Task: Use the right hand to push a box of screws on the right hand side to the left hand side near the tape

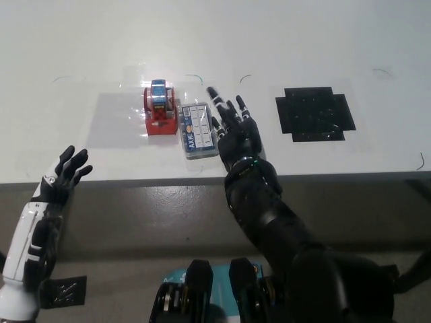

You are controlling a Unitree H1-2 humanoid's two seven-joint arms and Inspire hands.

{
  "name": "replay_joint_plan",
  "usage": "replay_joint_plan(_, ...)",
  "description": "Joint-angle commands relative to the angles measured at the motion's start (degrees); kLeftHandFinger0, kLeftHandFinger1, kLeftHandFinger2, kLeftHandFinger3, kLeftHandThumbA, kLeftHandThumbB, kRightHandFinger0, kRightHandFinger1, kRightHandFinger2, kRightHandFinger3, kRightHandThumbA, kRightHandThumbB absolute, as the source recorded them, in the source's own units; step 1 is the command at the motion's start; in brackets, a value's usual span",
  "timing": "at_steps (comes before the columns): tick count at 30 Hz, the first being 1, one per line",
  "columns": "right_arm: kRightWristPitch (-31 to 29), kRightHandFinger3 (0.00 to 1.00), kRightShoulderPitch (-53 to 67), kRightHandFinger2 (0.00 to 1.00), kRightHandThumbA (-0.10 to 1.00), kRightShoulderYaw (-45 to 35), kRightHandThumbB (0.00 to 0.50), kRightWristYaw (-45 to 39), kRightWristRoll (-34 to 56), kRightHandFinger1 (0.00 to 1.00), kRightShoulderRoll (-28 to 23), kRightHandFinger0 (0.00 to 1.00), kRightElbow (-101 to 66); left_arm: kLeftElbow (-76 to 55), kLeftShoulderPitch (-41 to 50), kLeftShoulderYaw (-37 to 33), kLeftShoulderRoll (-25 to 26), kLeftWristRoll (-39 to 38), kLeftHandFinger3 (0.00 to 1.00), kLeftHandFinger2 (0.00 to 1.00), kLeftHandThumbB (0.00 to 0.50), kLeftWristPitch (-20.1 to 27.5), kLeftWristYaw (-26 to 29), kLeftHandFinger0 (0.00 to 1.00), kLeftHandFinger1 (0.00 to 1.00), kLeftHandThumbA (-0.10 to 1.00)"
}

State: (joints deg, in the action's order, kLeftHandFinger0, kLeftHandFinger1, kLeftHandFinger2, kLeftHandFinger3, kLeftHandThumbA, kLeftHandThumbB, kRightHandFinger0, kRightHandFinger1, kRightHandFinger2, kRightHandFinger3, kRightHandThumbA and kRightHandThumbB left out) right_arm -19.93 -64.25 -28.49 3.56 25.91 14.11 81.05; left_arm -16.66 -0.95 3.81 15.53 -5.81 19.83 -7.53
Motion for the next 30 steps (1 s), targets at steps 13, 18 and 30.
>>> replay_joint_plan(13,-7.00,1.00,12.66,1.00,1.00,21.75,0.215,20.60,-32.14,1.00,-7.29,1.00,-41.76,-1.58,-1.02,0.50,2.43,-0.58,1.00,1.00,0.121,-0.25,-1.87,1.00,1.00,1.00)
replay_joint_plan(18,-7.00,1.00,20.43,1.00,1.00,22.19,0.255,17.00,-36.36,1.00,-10.47,1.00,-61.23,-1.73,-1.14,0.11,2.12,-0.65,1.00,1.00,0.124,-0.67,-2.07,1.00,1.00,1.00)
replay_joint_plan(30,-7.00,1.00,46.55,1.00,1.00,24.14,0.222,2.77,-29.81,1.00,-16.54,1.00,-95.99,0.36,-3.29,0.86,2.83,0.19,1.00,1.00,0.081,-0.54,-1.77,1.00,1.00,1.00)
